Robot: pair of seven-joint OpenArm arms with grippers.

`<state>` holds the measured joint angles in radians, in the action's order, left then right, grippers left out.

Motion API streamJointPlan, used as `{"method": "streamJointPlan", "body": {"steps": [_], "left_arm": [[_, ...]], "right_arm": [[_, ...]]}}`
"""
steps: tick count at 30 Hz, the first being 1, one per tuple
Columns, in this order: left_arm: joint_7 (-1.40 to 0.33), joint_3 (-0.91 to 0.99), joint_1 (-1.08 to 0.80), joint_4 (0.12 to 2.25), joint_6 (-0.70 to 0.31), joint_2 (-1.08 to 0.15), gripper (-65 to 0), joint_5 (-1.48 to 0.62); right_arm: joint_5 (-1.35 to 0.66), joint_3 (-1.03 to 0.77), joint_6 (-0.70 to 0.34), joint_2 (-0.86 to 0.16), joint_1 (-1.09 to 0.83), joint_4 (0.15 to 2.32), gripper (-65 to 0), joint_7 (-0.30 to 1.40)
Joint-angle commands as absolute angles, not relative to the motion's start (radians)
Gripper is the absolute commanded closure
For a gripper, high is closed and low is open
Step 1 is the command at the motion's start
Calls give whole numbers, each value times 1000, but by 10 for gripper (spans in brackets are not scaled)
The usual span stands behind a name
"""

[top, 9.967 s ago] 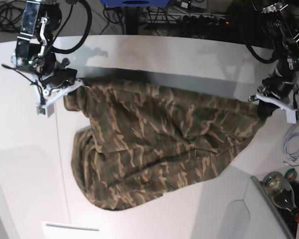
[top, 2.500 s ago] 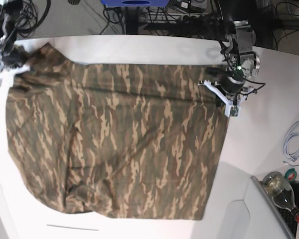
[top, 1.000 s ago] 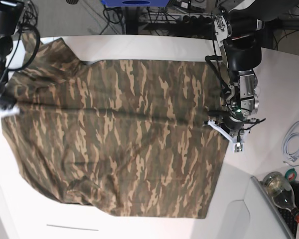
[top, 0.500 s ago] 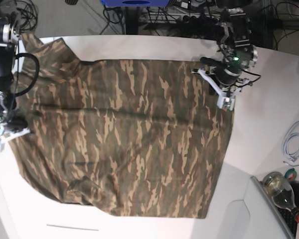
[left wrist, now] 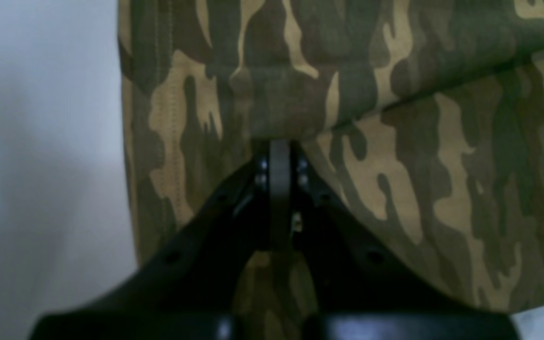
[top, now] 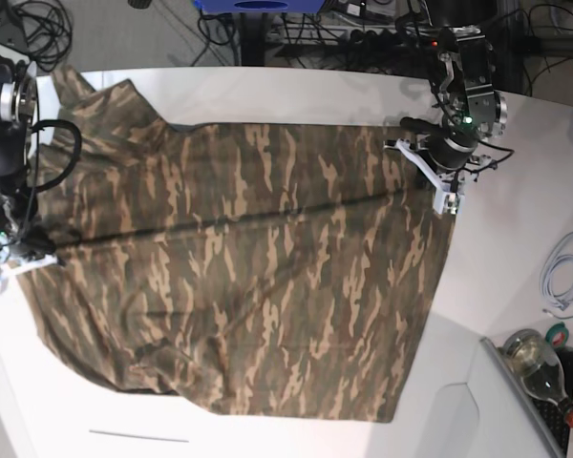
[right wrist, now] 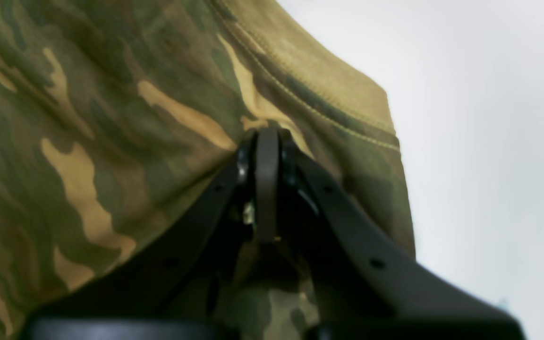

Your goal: Layout the t-shirt on the table in an organized manner, then fold the t-shirt properly

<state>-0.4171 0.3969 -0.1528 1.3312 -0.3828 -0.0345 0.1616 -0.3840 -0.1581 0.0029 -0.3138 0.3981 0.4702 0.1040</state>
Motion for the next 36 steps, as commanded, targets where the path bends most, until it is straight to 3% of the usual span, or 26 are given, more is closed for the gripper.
{"method": "streamJointPlan", "body": {"steps": [1,8,11,13,17,19,21,24,26,33,36], "left_arm": [[-429,404,-150,1360,-369,-42,0,182],[-432,472,-174,1526,-372,-44,0,54],[-432,518,-225,1569,-374,-91,0,-39],[-432,536,-263,1575,-374,-128,0,-113],[-430,553,-358,1569,-421,-202,0,-305],[-430,565,-403,1561,-464,-239,0,-410],[-429,585,-423,1543,-492,-251,0,-472],[-424,604,-426,1498,-506,-251,-217,-479],[-423,604,-424,1471,-506,-251,-285,-479],[-423,604,-427,1454,-506,-249,-288,-479],[-423,604,-427,1454,-506,-249,-288,-479]], "right_arm": [[-392,-173,8,-328,374,542,-6,137],[-579,-369,8,-285,-108,1423,-15,329],[-578,-441,8,-237,-289,1647,-27,395],[-578,-492,8,-194,-381,1725,-89,435],[-581,-544,2,-143,-507,1733,-302,460],[-581,-549,-54,-128,-545,1712,-369,453],[-578,-553,-142,-120,-549,1673,-387,453],[-576,-553,-236,-127,-529,1596,-431,455],[-576,-547,-251,-127,-507,1549,-453,458],[-575,-539,-259,-127,-461,1432,-455,456],[-575,-512,-317,-127,-461,1428,-453,458]]}}
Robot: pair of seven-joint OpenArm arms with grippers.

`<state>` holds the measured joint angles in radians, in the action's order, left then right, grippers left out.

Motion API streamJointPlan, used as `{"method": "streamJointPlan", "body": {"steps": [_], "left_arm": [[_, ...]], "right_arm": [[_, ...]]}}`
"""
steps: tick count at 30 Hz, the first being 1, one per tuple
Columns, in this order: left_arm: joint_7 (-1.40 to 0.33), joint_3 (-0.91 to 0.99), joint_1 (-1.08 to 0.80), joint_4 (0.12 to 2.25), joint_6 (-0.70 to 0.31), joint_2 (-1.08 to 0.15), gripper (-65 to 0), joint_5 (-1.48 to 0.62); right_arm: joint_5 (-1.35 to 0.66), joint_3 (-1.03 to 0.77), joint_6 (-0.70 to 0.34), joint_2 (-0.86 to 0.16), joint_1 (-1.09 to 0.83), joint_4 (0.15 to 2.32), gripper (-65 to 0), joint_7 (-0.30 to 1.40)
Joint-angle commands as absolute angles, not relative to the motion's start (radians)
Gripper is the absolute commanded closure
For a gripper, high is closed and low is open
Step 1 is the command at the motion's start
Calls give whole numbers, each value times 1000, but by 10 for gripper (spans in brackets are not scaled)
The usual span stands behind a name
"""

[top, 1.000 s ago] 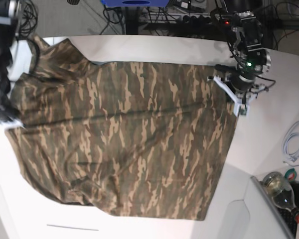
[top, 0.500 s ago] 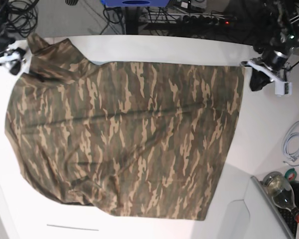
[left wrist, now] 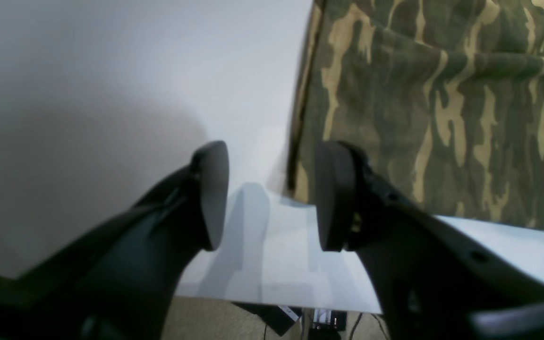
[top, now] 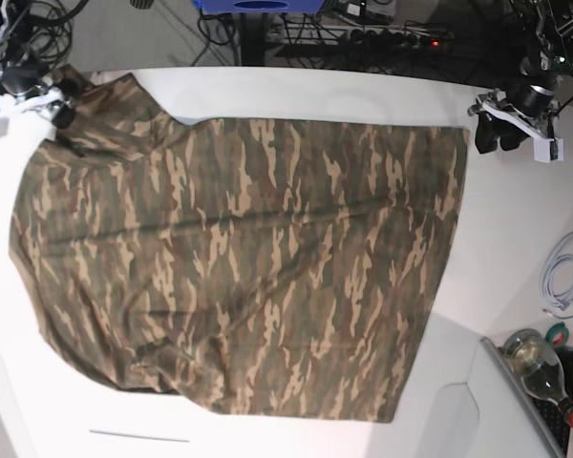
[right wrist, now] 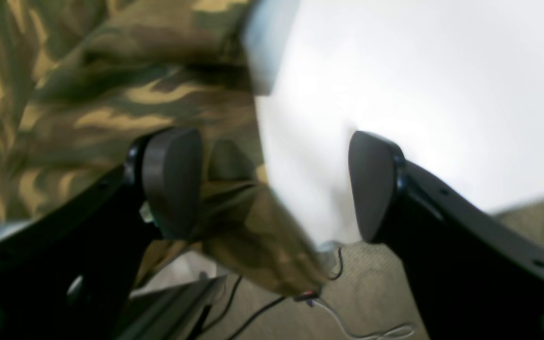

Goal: Layout the t-shirt on the table in an organized manner, then fold the t-shirt properly
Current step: 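Move both grippers to the shirt's shoulder corners and grasp them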

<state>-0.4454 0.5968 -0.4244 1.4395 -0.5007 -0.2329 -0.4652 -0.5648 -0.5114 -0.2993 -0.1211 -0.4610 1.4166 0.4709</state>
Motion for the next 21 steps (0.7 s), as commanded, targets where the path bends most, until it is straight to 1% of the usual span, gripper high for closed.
{"method": "streamJointPlan", "body": {"steps": [1,7,8,11,15,17,21], "left_arm": [[-423,604,-427,1454,-506,-249,-288,-479],[-423,604,-427,1454,-506,-248,-288,-479],[-423,604,-427,1452,-506,-248,-288,-479],[-421,604,-426,1428,-506,-249,-288,-479],[-421,605,-421,1383,-506,-251,-288,-479],[-421,605,-421,1376,-506,-251,-288,-479],[-421,605,-427,1377,-506,-251,-288,-479]], "right_arm": [[-575,-499,-332,-127,-461,1428,-453,458],[-575,-483,-346,-125,-456,1399,-449,456],[-575,-483,-346,-125,-456,1397,-431,456],[-575,-484,-348,-125,-456,1397,-315,456],[-575,-489,-348,-127,-453,1392,-102,456],[-576,-492,-348,-127,-453,1392,-18,456],[-578,-493,-348,-127,-460,1420,-8,455]]}}
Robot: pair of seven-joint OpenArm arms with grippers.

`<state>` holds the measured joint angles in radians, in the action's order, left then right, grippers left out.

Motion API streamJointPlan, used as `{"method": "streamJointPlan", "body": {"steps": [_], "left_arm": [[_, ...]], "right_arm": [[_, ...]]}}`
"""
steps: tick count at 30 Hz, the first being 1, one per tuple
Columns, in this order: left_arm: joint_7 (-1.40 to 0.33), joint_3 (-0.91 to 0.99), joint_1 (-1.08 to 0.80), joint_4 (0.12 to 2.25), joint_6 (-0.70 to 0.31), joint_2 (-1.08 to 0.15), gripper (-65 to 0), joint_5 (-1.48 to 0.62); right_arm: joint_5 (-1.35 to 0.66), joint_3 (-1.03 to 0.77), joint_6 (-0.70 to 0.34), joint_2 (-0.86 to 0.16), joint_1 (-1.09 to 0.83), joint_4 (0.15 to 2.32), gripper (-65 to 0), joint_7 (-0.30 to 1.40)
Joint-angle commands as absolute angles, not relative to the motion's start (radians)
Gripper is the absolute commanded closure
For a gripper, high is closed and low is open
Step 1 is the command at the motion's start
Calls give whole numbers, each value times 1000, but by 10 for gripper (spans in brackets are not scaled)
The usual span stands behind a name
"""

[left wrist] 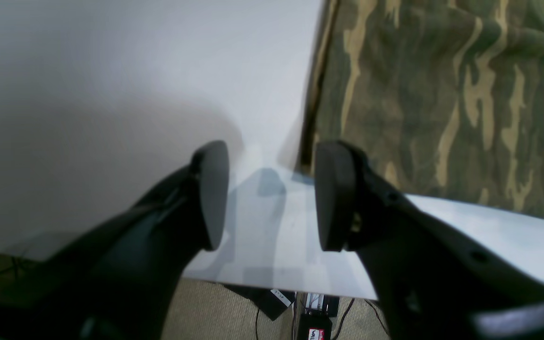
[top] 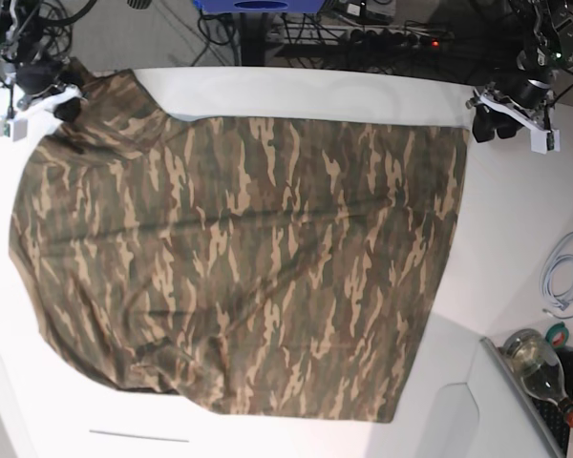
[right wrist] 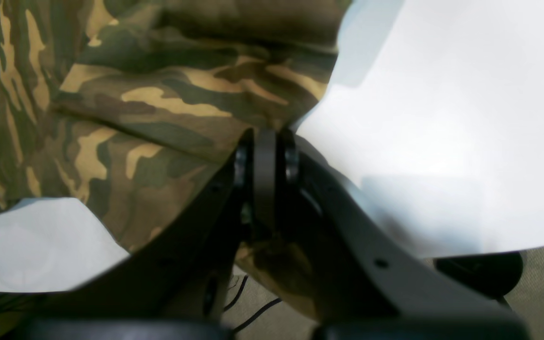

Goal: Layout the t-shirt on the table in an organized manner, then fold the t-shirt properly
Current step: 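Move both grippers to the shirt's shoulder corners and grasp them, then pull the grasped shoulder corners apart with both grippers to tension the shirt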

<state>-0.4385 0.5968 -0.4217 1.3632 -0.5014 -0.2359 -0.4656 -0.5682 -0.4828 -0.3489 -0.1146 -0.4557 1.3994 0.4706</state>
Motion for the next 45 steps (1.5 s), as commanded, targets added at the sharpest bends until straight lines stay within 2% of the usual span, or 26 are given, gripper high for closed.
{"method": "streamJointPlan", "body": {"steps": [1,7,14,21,29,30,31,32,34,40,45], "left_arm": [[-421,605,-427,1377,-506,-251,-288,-479],[-421,593,-427,1374,-529,-240,-290,-479],[-429,593,-421,1371,-538,-205,-298,-479],[-423,595,-380,1245,-539,-197,-299,-484],[-429,591,-335,1228,-539,-179,-286,-481],[-429,591,-326,1227,-539,-177,-273,-481],[-430,591,-318,1227,-539,-177,-229,-481],[-430,591,-317,1227,-539,-177,-166,-481],[-430,591,-318,1239,-539,-177,0,-484],[-472,602,-387,1371,-538,-177,0,-487],[-487,602,-438,1508,-533,-165,0,-489]], "right_arm": [[-578,-493,-348,-125,-466,1434,-8,456],[-578,-484,-348,-116,-513,1527,-8,460],[-578,-484,-348,-116,-516,1529,-8,460],[-578,-484,-348,-116,-518,1529,-8,460],[-578,-484,-348,-116,-518,1529,-8,460],[-578,-484,-348,-116,-518,1529,-8,460],[-578,-484,-348,-116,-518,1531,-6,460],[-578,-484,-348,-116,-518,1531,-6,460],[-578,-484,-348,-116,-527,1540,-6,460],[-579,-484,-340,-87,-608,1682,-6,461],[-578,-493,-340,-48,-628,1732,-6,556]]}}
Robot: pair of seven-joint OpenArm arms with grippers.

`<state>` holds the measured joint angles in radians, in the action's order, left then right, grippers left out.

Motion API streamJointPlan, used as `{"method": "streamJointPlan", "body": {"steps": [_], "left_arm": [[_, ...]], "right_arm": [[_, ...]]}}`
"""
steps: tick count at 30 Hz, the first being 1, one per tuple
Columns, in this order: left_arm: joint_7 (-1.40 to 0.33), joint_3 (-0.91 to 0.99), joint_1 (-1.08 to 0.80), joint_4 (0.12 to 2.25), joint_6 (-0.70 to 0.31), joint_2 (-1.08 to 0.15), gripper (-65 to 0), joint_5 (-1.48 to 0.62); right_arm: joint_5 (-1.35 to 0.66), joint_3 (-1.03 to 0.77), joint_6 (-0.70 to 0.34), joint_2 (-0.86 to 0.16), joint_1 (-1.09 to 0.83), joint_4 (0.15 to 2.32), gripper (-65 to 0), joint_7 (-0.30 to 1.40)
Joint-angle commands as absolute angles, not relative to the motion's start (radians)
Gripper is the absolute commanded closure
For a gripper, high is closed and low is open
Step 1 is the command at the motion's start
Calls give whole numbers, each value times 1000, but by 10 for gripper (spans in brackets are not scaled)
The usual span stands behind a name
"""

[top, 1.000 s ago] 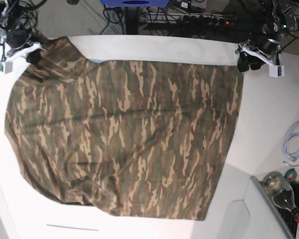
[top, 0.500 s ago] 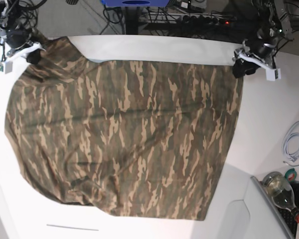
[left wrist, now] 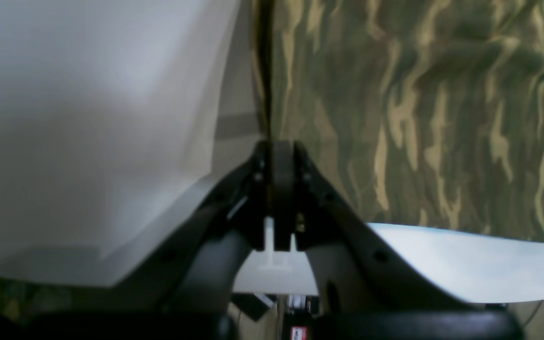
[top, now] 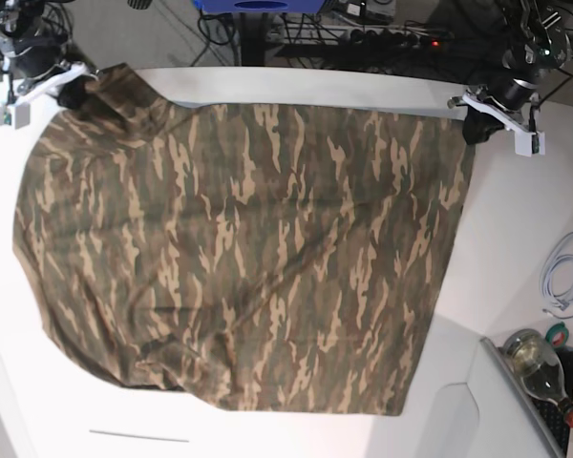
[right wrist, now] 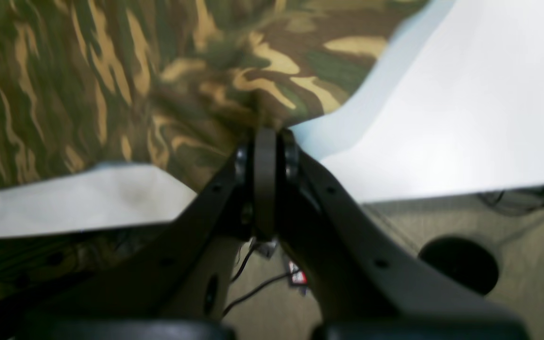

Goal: Layout the t-shirt on the table in an organized manner, then fold the t-shirt properly
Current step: 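Pull the grasped shoulder corners apart with both grippers to tension the shirt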

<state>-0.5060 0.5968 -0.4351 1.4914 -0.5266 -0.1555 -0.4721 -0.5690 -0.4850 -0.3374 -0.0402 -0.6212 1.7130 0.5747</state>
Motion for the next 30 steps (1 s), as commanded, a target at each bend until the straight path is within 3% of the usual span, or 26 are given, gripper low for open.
{"method": "streamJointPlan", "body": {"steps": [1,11,21,30], "left_arm": [[-489,602,-440,1518,-533,-165,0,-489],[-489,697,-446,1518,-533,-170,0,-483],[-489,638,-476,1531,-533,-165,0,-486],[-607,647,-492,1701,-533,-143,0,-489]], "right_arm": [[-578,-493,-340,-45,-630,1732,-6,558],[-575,-576,-338,-54,-625,1722,-6,561],[-575,-576,-338,-47,-624,1725,-6,621],[-575,-575,-340,-54,-567,1745,-8,750]]}}
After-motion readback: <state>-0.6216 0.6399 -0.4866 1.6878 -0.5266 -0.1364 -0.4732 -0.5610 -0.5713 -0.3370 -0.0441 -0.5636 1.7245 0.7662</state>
